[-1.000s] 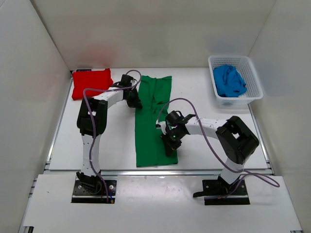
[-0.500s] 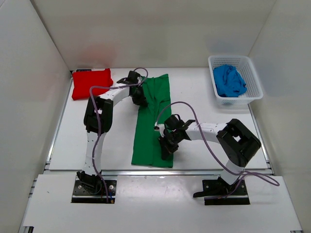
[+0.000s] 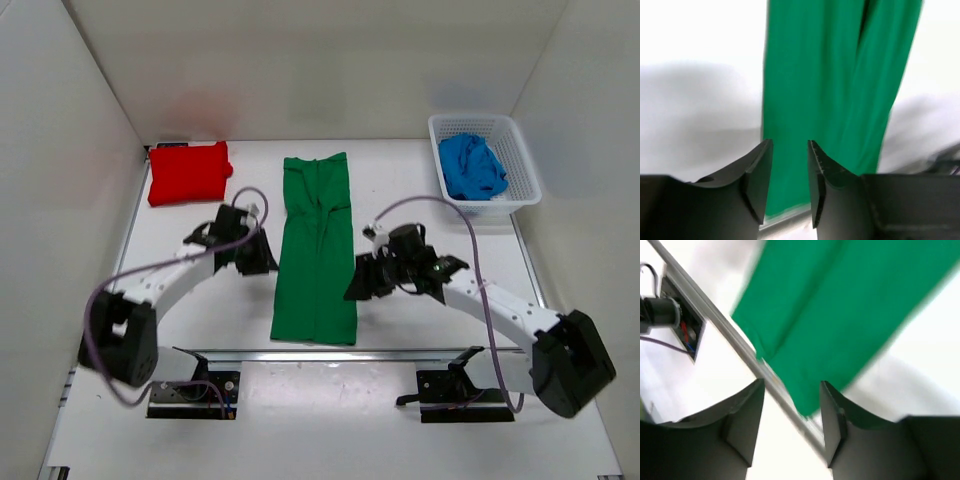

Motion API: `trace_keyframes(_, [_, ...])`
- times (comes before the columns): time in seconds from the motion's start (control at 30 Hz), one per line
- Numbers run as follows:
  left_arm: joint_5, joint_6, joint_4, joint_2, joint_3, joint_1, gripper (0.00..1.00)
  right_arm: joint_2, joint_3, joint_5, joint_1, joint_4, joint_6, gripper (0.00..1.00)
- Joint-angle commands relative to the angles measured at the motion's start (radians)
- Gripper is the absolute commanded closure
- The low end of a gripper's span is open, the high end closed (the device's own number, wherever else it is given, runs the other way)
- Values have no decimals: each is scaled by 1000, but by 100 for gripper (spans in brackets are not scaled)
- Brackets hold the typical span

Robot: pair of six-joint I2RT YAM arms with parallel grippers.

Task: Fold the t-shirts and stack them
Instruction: Rotate the tshirt 90 degrees, then grab the bottom of the folded rectangular tshirt with both arms

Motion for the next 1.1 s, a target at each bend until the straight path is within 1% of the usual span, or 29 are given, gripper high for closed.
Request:
trace_keyframes(0.0, [-61, -15, 21, -205, -222, -99, 54, -121, -216, 56, 23, 12, 208, 54])
trace_keyframes(0.03, [-64, -30, 30, -234, -297, -113, 50, -168, -250, 69, 34, 55, 272, 53])
trace_keyframes(0.1, [-48, -58, 58, -329, -396, -107, 49, -233, -394, 67, 43, 139, 372, 52])
trace_keyframes(0.13, [-41, -81, 76, -351, -446, -107, 49, -266, -426, 75, 50, 182, 424, 50])
trace_keyframes(0.17, [-52, -95, 82, -385, -477, -97, 50, -278, -466, 85, 54, 213, 470, 51])
trace_keyframes(0.2, [-54, -122, 98, -415, -502, -109, 49, -303, -498, 95, 63, 225, 483, 50])
trace_keyframes(0.3, [-80, -174, 128, -442, -534, -141, 47, -326, -534, 128, 67, 256, 529, 51])
trace_keyframes(0.4, [-78, -201, 156, -417, -551, -169, 47, -318, -557, 132, 54, 287, 538, 52])
trace_keyframes(0.53, [-80, -239, 191, -416, -588, -205, 47, -257, -537, 136, 70, 325, 538, 54])
trace_keyframes(0.6, [-80, -265, 210, -420, -598, -222, 48, -217, -517, 127, 77, 363, 544, 55])
trace_keyframes(0.67, [-81, -268, 207, -417, -592, -245, 50, -162, -506, 132, 115, 385, 547, 55])
trace_keyframes(0.8, [-71, -270, 199, -396, -598, -256, 55, -82, -451, 129, 141, 419, 550, 58])
trace_keyframes(0.83, [-66, -273, 203, -400, -604, -264, 58, -52, -430, 126, 143, 411, 546, 58])
trace_keyframes(0.87, [-67, -274, 208, -408, -609, -270, 58, -33, -422, 124, 153, 406, 550, 59])
trace_keyframes(0.93, [-57, -283, 213, -413, -629, -278, 61, -15, -416, 132, 175, 409, 557, 59])
trace_keyframes(0.97, [-55, -286, 219, -419, -635, -281, 69, -6, -436, 135, 193, 415, 572, 60])
trace_keyframes(1.0, [-46, -286, 223, -425, -641, -284, 84, -8, -434, 133, 207, 423, 580, 64])
trace_keyframes(1.03, [-43, -288, 216, -422, -647, -284, 97, -8, -459, 121, 213, 443, 592, 79])
trace_keyframes(1.07, [-35, -287, 207, -426, -641, -297, 100, -8, -473, 109, 213, 443, 592, 96])
